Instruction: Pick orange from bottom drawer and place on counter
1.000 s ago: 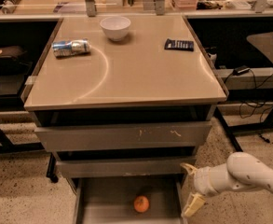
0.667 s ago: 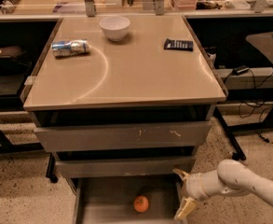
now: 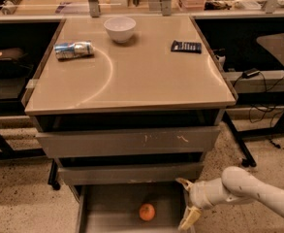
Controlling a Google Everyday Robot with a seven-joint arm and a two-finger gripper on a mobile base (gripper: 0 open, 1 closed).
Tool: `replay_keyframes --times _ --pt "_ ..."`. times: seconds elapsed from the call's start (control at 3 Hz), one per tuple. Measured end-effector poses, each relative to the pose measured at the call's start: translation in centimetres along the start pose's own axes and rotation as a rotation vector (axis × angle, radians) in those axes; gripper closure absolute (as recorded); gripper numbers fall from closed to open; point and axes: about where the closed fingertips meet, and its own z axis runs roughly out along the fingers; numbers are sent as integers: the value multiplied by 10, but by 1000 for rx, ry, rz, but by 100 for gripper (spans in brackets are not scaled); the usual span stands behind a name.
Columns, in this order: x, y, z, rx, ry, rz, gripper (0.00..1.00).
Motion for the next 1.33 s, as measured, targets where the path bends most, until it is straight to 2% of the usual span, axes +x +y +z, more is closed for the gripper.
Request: replay_keyframes --times 0.33,0.67,1.33 --pt "18 2 47 -47 -5 0 0" --pt "41 3 101 -80 -60 9 0" --pt "60 -4 172 -100 -211 -41 0"
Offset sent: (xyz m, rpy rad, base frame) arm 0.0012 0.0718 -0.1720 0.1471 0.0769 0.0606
